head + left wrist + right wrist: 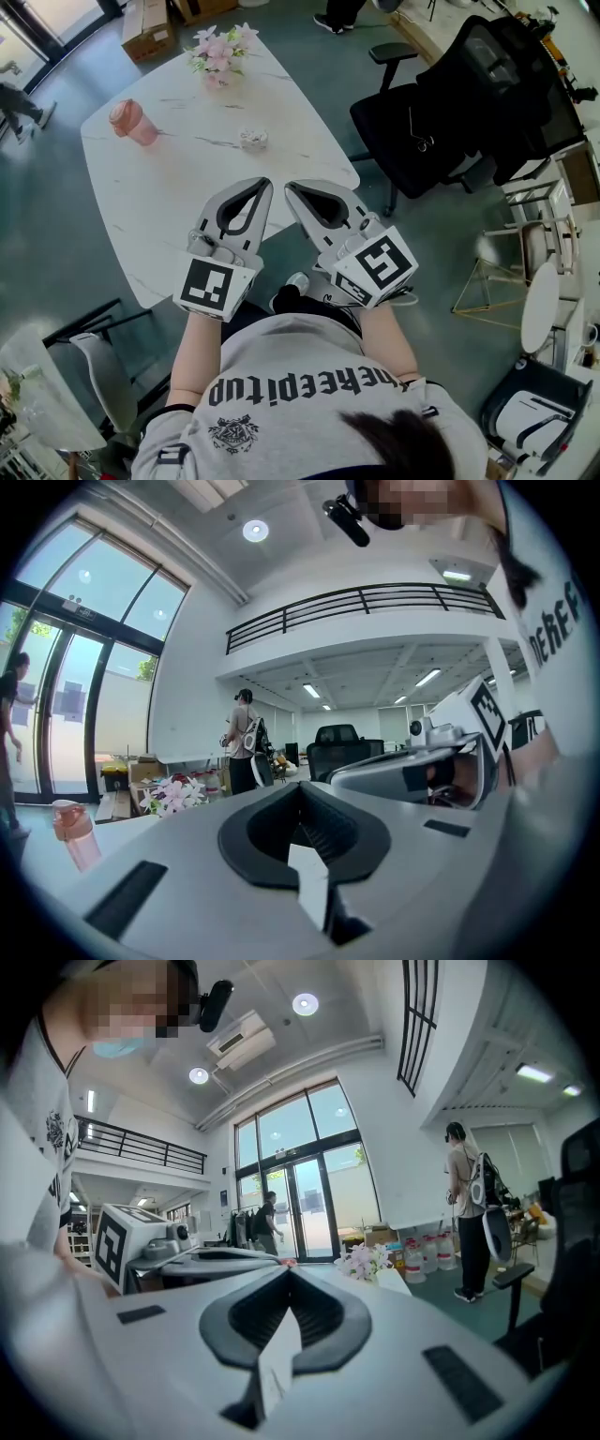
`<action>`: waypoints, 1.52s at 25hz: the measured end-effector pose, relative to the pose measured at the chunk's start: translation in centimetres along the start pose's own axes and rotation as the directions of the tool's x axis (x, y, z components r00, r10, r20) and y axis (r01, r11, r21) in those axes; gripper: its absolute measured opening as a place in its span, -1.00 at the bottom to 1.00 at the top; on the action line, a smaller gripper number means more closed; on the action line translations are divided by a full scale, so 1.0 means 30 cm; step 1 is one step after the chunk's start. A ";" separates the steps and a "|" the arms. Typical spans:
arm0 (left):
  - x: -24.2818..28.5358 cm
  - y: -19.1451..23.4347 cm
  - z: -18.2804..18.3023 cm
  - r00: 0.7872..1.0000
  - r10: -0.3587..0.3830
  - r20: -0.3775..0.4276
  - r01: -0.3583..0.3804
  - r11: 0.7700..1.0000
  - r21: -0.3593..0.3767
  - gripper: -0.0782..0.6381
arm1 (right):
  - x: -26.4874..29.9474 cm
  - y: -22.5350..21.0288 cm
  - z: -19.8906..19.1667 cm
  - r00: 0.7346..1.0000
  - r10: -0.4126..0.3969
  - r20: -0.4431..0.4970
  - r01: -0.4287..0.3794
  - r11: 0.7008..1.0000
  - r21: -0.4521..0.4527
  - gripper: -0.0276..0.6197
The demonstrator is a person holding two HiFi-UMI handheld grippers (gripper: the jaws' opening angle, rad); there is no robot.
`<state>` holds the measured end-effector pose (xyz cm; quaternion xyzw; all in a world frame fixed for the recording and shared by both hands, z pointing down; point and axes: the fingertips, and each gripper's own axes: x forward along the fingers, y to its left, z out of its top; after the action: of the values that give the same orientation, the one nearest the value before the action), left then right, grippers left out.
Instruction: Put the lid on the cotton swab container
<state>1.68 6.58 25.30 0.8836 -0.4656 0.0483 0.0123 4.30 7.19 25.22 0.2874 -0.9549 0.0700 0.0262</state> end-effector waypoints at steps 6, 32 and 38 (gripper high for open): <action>0.016 -0.021 0.003 0.999 0.044 -0.004 -0.044 0.999 0.001 -0.74 | -0.033 -0.018 -0.010 0.999 0.039 -0.002 -0.039 0.999 0.007 -0.88; 0.052 -0.036 -0.012 0.997 0.062 -0.036 -0.062 0.998 0.001 -0.74 | -0.080 -0.077 -0.045 1.000 0.023 0.010 -0.024 0.998 0.065 -0.88; 0.063 -0.007 -0.016 0.998 0.059 -0.037 -0.059 0.998 -0.003 -0.74 | -0.050 -0.097 -0.043 1.000 0.013 0.009 -0.014 0.998 0.067 -0.88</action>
<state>2.88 5.18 25.96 0.8683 -0.4914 0.0638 0.0211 7.17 5.80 26.70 0.2819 -0.9540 0.1011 0.0118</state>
